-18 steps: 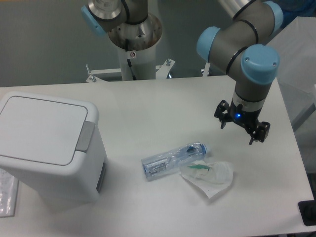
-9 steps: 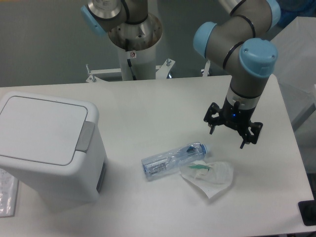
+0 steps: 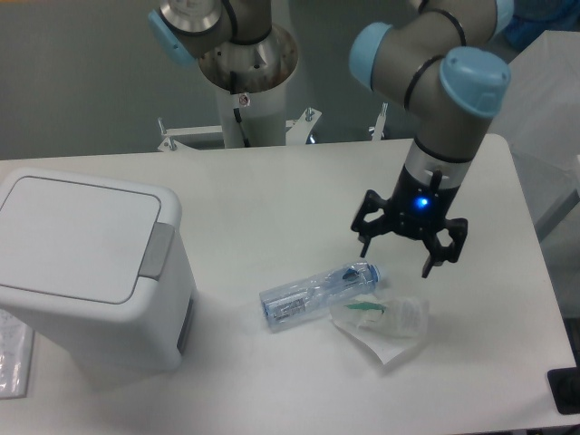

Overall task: Open the trash can
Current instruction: 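Move the open gripper from its start pose toward the white trash can, then lower the gripper onto the grey button beside the trash can lid, then press down on the grey lid button with the gripper fingers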

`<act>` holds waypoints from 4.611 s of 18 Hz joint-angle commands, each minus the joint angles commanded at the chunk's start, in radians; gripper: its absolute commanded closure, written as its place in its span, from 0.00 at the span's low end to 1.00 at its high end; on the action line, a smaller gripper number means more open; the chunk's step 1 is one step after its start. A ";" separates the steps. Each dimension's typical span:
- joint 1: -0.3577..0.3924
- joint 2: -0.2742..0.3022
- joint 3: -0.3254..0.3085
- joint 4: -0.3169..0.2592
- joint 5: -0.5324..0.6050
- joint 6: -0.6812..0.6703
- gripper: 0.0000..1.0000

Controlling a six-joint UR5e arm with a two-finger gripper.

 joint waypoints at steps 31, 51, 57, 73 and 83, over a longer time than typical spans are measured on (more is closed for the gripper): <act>-0.160 0.042 0.015 0.017 -0.210 -0.408 0.00; -0.206 0.051 -0.052 0.051 -0.172 -0.431 0.00; -0.210 0.055 -0.052 0.051 -0.172 -0.441 0.00; -0.226 0.054 -0.083 0.055 -0.158 -0.458 0.00; -0.239 0.043 -0.084 0.060 -0.138 -0.456 0.00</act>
